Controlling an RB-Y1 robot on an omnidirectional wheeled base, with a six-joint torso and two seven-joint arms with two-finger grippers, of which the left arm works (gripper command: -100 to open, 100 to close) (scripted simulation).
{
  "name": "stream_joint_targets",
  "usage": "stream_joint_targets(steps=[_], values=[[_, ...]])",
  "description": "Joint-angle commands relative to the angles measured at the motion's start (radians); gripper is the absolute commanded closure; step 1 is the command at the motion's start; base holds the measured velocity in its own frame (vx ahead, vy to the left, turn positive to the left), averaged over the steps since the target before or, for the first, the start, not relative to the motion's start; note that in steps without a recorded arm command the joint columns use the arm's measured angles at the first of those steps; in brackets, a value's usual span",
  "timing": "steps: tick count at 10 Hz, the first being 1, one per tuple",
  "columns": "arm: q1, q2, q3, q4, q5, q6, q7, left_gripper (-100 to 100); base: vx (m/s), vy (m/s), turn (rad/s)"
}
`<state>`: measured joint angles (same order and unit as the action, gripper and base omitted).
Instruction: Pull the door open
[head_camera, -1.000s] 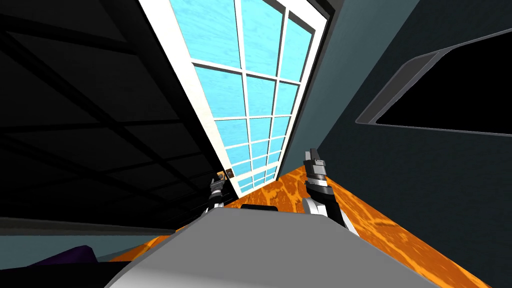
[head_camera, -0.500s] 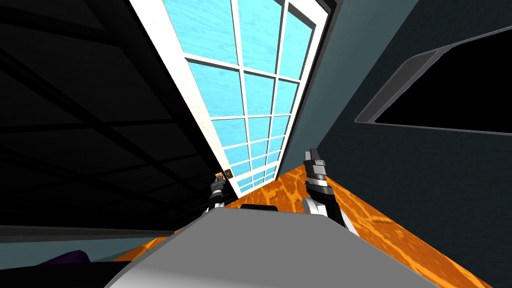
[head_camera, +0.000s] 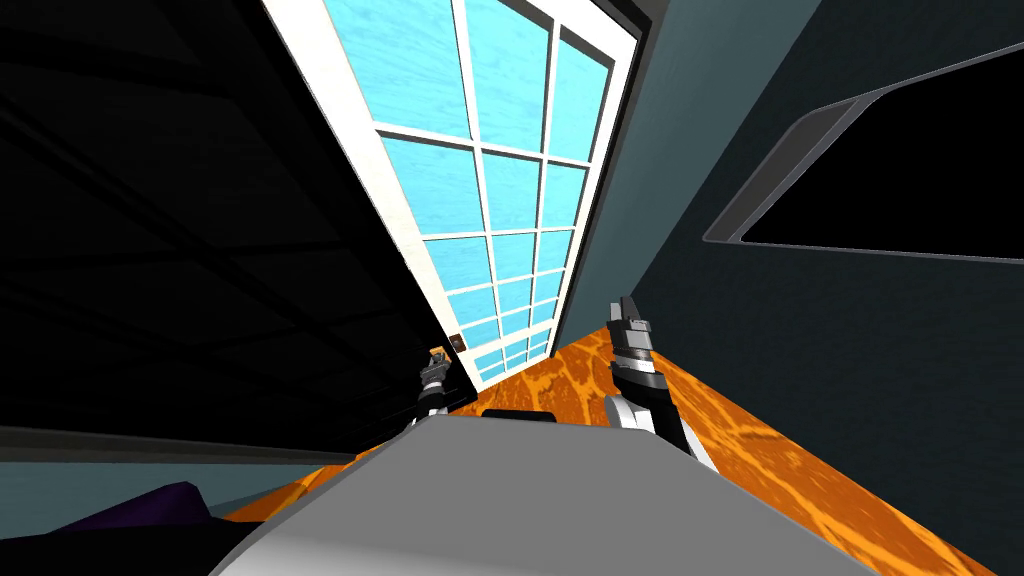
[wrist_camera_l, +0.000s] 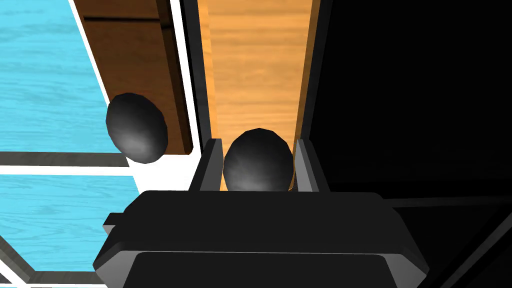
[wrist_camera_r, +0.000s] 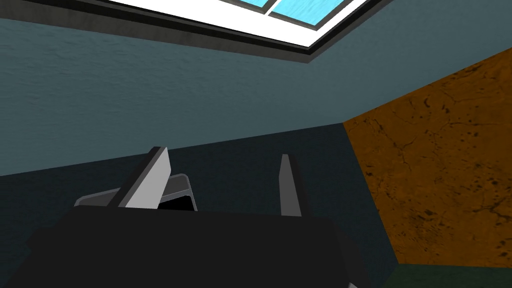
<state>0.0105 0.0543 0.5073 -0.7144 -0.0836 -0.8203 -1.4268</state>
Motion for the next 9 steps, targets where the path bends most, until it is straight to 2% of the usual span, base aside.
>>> stream_joint_targets(steps=[1, 2, 4, 7, 9], values=[[0.041, 0.0, 0.008, -0.02, 0.004, 0.025, 0.013, 100, -0.151, -0.052, 0.049], [0.041, 0.0, 0.008, -0.02, 0.004, 0.025, 0.013, 100, -0.08, -0.031, 0.021], [0.066, 0.007, 0.014, -0.009, 0.014, 0.026, 0.035, 100, -0.12, -0.031, 0.05], [0.066, 0.007, 0.014, -0.009, 0.014, 0.026, 0.035, 100, -0.052, -0.004, 0.009], [0.088, 0.016, 0.017, 0.001, 0.028, 0.027, 0.076, 100, -0.098, -0.012, 0.021]])
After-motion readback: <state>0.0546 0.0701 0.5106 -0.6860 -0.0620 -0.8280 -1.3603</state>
